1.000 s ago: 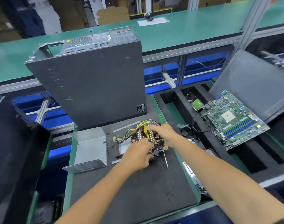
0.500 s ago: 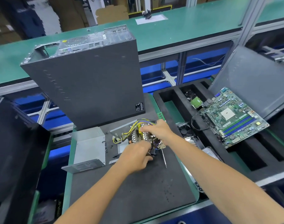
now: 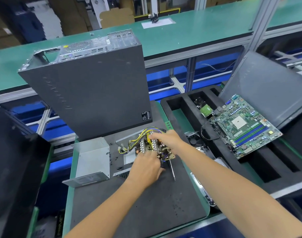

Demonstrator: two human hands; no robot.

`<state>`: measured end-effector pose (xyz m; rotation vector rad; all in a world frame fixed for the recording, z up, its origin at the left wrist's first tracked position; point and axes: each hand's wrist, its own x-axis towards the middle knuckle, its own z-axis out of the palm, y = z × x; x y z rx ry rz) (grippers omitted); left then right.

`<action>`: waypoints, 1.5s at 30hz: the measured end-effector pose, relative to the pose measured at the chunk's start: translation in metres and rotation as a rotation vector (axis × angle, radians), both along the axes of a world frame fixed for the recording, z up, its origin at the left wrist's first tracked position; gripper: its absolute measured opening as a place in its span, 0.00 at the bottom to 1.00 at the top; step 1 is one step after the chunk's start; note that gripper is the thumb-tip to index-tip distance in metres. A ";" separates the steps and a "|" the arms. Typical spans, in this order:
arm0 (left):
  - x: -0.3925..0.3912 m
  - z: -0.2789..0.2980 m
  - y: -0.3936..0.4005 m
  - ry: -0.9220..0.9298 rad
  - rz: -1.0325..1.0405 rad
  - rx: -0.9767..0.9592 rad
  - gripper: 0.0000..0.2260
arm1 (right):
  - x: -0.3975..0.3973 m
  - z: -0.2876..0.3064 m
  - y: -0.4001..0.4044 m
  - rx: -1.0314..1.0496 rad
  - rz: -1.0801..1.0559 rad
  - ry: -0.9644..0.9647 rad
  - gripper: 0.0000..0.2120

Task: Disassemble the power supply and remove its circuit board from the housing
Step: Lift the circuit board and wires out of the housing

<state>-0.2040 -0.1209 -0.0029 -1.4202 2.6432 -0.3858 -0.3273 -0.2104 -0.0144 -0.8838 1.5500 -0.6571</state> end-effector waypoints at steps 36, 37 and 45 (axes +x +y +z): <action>0.015 -0.032 0.002 0.359 -0.161 -0.114 0.16 | 0.002 0.015 0.028 -0.273 -0.017 0.240 0.32; 0.017 -0.032 0.001 0.358 -0.178 -0.127 0.15 | 0.003 0.014 0.029 -0.290 -0.025 0.237 0.34; 0.031 -0.023 -0.002 0.345 -0.205 -0.164 0.13 | -0.004 0.012 0.018 -0.004 -0.242 -0.115 0.25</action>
